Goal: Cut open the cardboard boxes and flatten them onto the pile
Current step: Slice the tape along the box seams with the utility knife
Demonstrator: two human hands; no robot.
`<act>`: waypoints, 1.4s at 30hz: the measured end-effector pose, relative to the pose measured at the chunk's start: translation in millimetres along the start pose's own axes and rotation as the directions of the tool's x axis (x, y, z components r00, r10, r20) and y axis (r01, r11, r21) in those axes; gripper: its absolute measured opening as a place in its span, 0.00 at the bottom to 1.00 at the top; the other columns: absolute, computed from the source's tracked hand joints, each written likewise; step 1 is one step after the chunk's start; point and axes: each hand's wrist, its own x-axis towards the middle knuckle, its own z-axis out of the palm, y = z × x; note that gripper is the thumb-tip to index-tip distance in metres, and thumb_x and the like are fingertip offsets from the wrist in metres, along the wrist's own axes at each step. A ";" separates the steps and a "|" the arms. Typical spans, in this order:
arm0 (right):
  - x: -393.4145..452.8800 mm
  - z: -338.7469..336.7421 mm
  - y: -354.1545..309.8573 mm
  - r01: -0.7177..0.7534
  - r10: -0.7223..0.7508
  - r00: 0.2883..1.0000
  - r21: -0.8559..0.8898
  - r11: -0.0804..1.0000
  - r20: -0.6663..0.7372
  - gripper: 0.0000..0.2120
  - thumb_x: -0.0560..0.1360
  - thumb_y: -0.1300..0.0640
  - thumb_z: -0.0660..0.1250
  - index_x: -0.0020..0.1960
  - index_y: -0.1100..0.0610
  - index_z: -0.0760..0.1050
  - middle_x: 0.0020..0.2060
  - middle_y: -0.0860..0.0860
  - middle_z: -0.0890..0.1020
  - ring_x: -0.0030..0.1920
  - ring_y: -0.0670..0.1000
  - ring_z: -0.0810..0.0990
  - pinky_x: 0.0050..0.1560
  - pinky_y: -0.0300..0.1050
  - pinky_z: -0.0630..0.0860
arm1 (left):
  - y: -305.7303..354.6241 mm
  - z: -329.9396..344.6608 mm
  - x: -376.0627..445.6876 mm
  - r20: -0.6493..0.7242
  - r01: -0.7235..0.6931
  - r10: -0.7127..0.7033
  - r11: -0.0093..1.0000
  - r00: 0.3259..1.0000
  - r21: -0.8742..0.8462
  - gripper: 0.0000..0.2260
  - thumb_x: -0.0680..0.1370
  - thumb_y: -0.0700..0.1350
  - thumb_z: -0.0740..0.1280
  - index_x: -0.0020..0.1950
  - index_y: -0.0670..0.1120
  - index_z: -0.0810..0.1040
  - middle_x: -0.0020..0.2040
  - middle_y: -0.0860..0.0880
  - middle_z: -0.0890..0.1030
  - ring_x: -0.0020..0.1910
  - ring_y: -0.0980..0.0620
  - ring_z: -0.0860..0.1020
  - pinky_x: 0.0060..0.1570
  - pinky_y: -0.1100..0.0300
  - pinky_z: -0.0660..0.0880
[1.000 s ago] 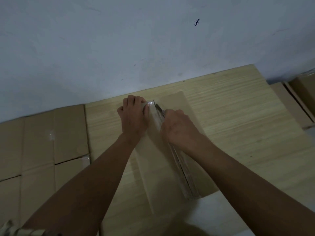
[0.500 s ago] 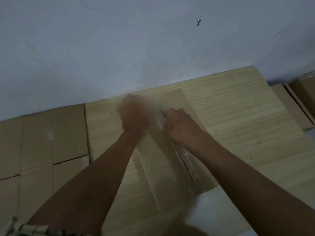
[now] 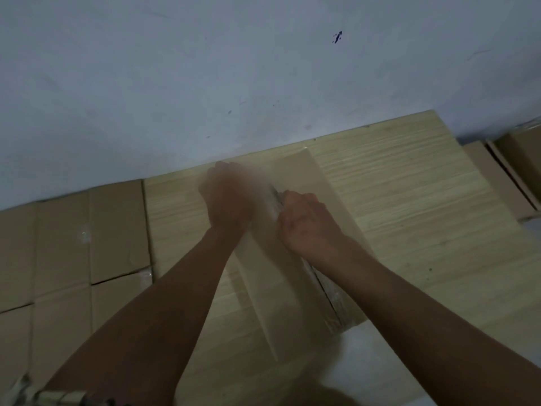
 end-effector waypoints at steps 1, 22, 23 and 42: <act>0.2 1.3 -0.3 0.000 0.000 1.000 -0.002 1.000 -0.003 0.17 0.80 0.59 0.57 0.67 0.58 0.72 0.62 0.60 0.75 0.63 0.64 0.75 0.60 0.49 0.72 | -0.1 0.2 0.7 -0.001 -0.004 0.004 1.000 1.000 0.006 0.06 0.78 0.46 0.66 0.53 0.48 0.77 0.55 0.45 0.75 0.57 0.42 0.73 0.55 0.46 0.66; 10.4 -15.3 3.5 -0.042 0.035 0.993 0.055 0.998 0.110 0.18 0.80 0.54 0.66 0.68 0.58 0.74 0.64 0.59 0.75 0.60 0.62 0.78 0.47 0.49 0.77 | -3.1 -14.2 -63.0 0.225 -0.318 0.291 0.943 0.930 0.094 0.28 0.81 0.55 0.52 0.76 0.41 0.70 0.78 0.40 0.67 0.79 0.41 0.61 0.76 0.36 0.54; 8.7 -14.2 3.7 -0.040 0.033 0.992 0.053 0.998 0.122 0.18 0.80 0.54 0.66 0.68 0.59 0.73 0.64 0.60 0.75 0.59 0.62 0.78 0.46 0.49 0.76 | -3.8 -13.8 -69.1 0.264 -0.303 0.265 0.946 0.928 0.114 0.31 0.82 0.58 0.48 0.79 0.42 0.65 0.80 0.41 0.62 0.81 0.43 0.56 0.77 0.37 0.51; -29.6 -6.5 50.4 -0.020 0.024 0.989 -0.032 0.999 0.145 0.11 0.79 0.62 0.62 0.60 0.62 0.75 0.45 0.58 0.76 0.29 0.56 0.75 0.23 0.40 0.69 | 24.2 -19.5 -134.4 0.169 -0.348 0.334 0.936 0.927 0.062 0.24 0.80 0.46 0.54 0.71 0.35 0.73 0.72 0.35 0.73 0.74 0.37 0.69 0.72 0.38 0.66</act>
